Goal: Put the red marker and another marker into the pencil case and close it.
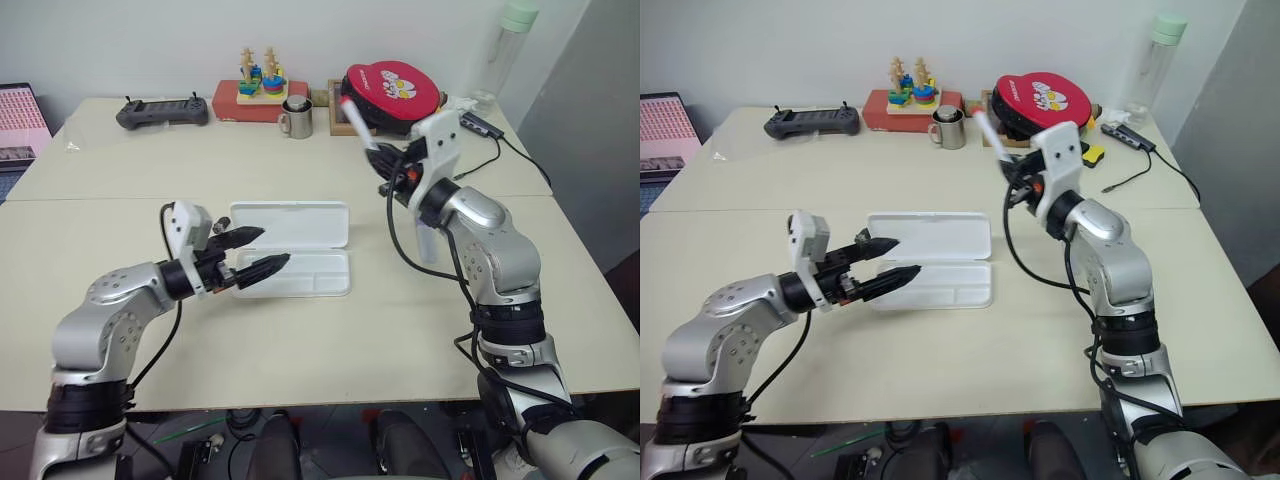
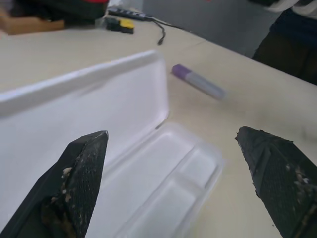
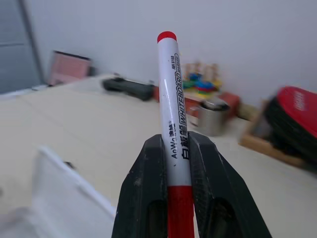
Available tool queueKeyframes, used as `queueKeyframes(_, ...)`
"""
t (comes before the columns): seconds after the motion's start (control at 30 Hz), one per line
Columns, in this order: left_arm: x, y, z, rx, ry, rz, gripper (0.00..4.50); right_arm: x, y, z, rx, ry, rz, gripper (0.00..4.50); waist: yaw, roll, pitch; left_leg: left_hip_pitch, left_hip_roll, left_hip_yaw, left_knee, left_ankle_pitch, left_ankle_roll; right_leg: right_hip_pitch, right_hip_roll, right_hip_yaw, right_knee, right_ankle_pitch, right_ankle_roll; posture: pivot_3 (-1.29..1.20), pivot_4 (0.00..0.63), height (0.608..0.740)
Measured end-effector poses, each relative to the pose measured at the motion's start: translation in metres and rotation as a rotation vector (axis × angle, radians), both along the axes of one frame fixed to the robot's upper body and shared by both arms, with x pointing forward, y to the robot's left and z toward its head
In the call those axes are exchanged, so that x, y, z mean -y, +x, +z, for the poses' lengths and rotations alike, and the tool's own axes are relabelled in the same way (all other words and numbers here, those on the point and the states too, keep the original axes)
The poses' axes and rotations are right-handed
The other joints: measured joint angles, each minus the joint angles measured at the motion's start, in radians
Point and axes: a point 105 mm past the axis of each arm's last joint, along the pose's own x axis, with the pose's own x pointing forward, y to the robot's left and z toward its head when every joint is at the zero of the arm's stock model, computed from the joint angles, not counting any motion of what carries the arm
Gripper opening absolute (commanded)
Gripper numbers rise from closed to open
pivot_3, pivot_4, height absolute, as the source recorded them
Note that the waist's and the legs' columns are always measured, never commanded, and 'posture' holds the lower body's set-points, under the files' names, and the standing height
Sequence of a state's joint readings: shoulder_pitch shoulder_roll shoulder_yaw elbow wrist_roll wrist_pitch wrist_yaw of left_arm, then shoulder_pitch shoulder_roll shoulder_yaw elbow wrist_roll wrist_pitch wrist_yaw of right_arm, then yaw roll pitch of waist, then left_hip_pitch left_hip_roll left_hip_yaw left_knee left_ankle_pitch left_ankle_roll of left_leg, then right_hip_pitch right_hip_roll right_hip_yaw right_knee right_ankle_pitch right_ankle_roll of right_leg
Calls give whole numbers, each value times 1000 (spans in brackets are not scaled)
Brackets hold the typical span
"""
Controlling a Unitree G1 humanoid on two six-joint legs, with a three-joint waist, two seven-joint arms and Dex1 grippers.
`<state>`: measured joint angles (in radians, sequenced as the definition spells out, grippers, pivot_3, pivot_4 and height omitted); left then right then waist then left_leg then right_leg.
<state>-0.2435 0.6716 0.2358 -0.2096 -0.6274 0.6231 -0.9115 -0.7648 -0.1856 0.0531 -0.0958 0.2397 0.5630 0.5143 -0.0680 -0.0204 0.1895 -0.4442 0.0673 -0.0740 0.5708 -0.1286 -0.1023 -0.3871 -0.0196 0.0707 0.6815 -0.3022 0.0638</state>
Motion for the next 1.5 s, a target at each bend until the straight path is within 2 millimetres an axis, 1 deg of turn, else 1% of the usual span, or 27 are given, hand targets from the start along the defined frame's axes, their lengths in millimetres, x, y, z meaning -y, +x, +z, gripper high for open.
queueKeyframes(0.03, -8, -7, -3, -15, 18, 22, 4500, -12, -8, -8, -10, -78, 83, 278, 1, 0, 0, 0, 0, 1, 0, 0, 0, 0, -1, 1, -1, 0, 0, 0, 150, 740)
queueKeyframes(0.1, -31, -19, -15, -72, 58, 90, 4500, -29, -24, -34, -46, -264, 236, 278, 1, 0, 0, 1, 0, 2, 0, 0, 0, 0, -1, 2, -1, 0, 0, 0, 150, 740)
queueKeyframes(0.17, -44, -25, -21, -100, 66, 137, 4500, -41, -28, -66, -103, -397, 321, 278, 2, 0, 0, 3, 1, 2, 0, 0, 0, 0, 0, 1, 1, -6, -3, 0, 150, 740)
queueKeyframes(0.23, -42, -28, -20, -89, 58, 143, 4500, -50, -28, -90, -129, -480, 376, 278, 13, 0, 0, 3, 1, 1, 1, 0, 0, 0, 0, 0, 1, -5, -2, 0, 150, 740)
queueKeyframes(0.3, -37, -29, -14, -63, 52, 136, 4500, -60, -27, -104, -133, -533, 440, 278, 15, 0, 0, 2, 1, 2, 2, 0, 0, 1, 0, 1, 0, -4, -1, 0, 150, 740)
queueKeyframes(0.37, -34, -30, -10, -45, 57, 136, 4500, -68, -24, -109, -114, -574, 487, 278, 15, -1, 0, 3, 1, 3, 3, 0, 0, 2, 0, 2, -1, -4, 0, 0, 150, 740)
queueKeyframes(0.43, -32, -32, -9, -38, 56, 140, 4500, -69, -16, -110, -98, -604, 491, 278, 15, -1, 0, 3, 1, 3, 3, 0, 0, 2, 0, 1, 0, -3, 0, 0, 150, 740)
queueKeyframes(0.47, -31, -33, -9, -38, 55, 143, 4500, -68, -12, -111, -99, -611, 492, 278, 15, -1, 0, 3, 1, 3, 3, 0, 0, 2, 0, 1, 0, -1, 4, 0, 150, 740)
queueKeyframes(0.6, -28, -35, -10, -37, 42, 151, 4500, -66, -3, -113, -99, -642, 496, 278, 15, -1, 0, 3, 1, 3, 0, 0, -1, 1, 0, 1, 0, 1, -1, 0, 150, 740)
queueKeyframes(0.77, -28, -35, -8, -29, 44, 164, 4500, -63, -2, -120, -119, -650, 517, 278, 13, -1, 0, 3, 1, 3, 0, 0, -1, 1, 0, 1, 0, 0, -1, 0, 150, 740)
queueKeyframes(0.83, -27, -35, -7, -21, 47, 167, 4500, -63, -1, -121, -120, -653, 515, 986, 13, -1, 0, 3, 1, 3, 0, 0, -1, 1, 0, 1, 0, 0, -1, 0, 150, 740)
queueKeyframes(1.0, -21, -34, -4, -18, 38, 145, 4500, -62, 1, -114, -112, -617, 503, 1983, 14, -1, 0, 3, 1, 3, 1, 0, -1, 1, 0, 1, 0, 1, 0, 0, 150, 740)
queueKeyframes(1.13, -13, -30, -1, -12, 33, 110, 4500, -62, 0, -105, -97, -589, 499, 3113, 14, -1, 0, 3, 1, 3, 1, 0, -1, 1, 0, 1, 0, 1, 0, 0, 150, 740)
queueKeyframes(1.23, -6, -27, 4, 6, 30, 85, 4500, -60, -3, -101, -92, -571, 504, 3735, 15, -1, 0, 2, 1, 3, 1, 0, -1, 1, 0, 1, 0, 1, 0, 0, 150, 740)
queueKeyframes(1.27, 0, -25, 7, 17, 24, 63, 4500, -54, -6, -98, -101, -531, 494, 4014, 22, -1, 0, 2, 1, 2, 1, 0, -1, 1, 0, 0, 0, 1, 0, 0, 150, 740)
queueKeyframes(1.3, 13, -22, 11, 33, 3, 19, 4500, -40, -9, -92, -125, -455, 464, 4200, 30, -1, 0, 1, 0, 2, 1, 0, -1, 1, 0, 0, -1, 1, 0, 0, 150, 740)
queueKeyframes(1.33, 17, -23, 12, 37, -7, 4, 4500, -36, -10, -90, -132, -437, 452, 4433, 38, -1, 0, 0, 0, 2, 2, 0, -1, 1, -1, 0, -1, 1, 0, 0, 150, 740)
queueKeyframes(1.4, 40, -22, 13, 39, -31, -77, 4500, -7, -14, -82, -156, -366, 348, 4433, 47, -1, -1, -2, -1, 1, 2, 0, -1, 1, -1, 0, -1, 1, 0, 0, 150, 740)
queueKeyframes(1.5, 60, -21, 13, 34, -46, -148, 4500, 24, -12, -82, -204, -292, 142, 4433, 40, -1, -1, -1, -1, 1, 2, 0, -1, 0, -1, 0, 0, 1, 0, 0, 150, 740)
